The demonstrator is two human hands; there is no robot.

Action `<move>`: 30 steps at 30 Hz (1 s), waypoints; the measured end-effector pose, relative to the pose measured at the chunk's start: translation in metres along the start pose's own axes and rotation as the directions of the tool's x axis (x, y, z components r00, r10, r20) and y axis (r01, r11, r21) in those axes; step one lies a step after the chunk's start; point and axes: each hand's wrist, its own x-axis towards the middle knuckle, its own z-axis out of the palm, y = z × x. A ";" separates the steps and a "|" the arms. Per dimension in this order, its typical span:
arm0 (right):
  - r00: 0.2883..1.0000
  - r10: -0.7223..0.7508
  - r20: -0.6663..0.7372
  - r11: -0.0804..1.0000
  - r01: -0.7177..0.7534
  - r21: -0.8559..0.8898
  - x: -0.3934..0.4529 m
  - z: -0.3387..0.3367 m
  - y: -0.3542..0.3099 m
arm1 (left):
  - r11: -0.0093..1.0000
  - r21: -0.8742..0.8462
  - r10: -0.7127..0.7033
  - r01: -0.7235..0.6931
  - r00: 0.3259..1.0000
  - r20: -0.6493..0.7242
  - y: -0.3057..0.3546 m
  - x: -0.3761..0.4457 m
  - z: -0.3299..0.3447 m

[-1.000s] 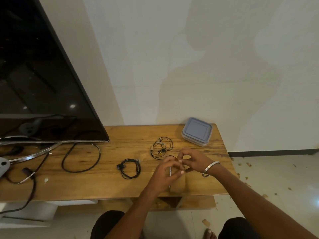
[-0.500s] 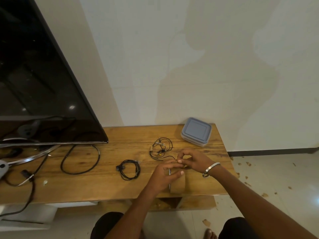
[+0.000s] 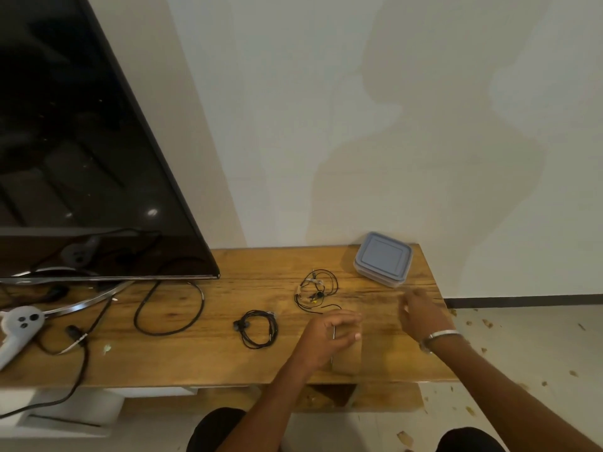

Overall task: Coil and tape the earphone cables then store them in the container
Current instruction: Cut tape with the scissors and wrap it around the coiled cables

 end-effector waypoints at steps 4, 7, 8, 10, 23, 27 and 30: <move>0.967 0.240 0.081 0.946 -0.215 -0.241 -0.011 0.017 0.020 | 0.999 0.038 -0.022 0.021 1.000 0.015 0.003 0.000 -0.002; 0.954 0.271 0.127 0.957 -0.253 -0.146 -0.015 0.030 0.025 | 0.998 0.054 -0.009 0.009 1.000 0.006 0.003 -0.001 -0.002; 0.959 0.259 0.117 0.962 -0.246 -0.117 -0.015 0.034 0.027 | 0.998 0.064 -0.002 0.002 1.000 0.001 0.003 -0.002 -0.002; 0.965 0.252 0.075 0.966 -0.247 -0.073 -0.015 0.036 0.031 | 0.996 0.090 0.014 -0.015 1.000 0.004 0.004 -0.001 -0.003; 0.874 0.483 0.057 0.873 -0.476 -0.107 -0.019 0.033 0.041 | 0.977 0.199 0.082 -0.082 0.997 0.007 0.008 0.005 -0.004; 0.896 0.436 0.082 0.898 -0.426 -0.113 -0.017 0.033 0.043 | 0.987 0.152 0.048 -0.046 0.999 -0.010 0.007 0.004 -0.003; 0.909 0.405 0.096 0.910 -0.392 -0.133 -0.018 0.034 0.045 | 0.994 0.108 0.012 -0.011 1.000 -0.012 0.007 0.004 -0.004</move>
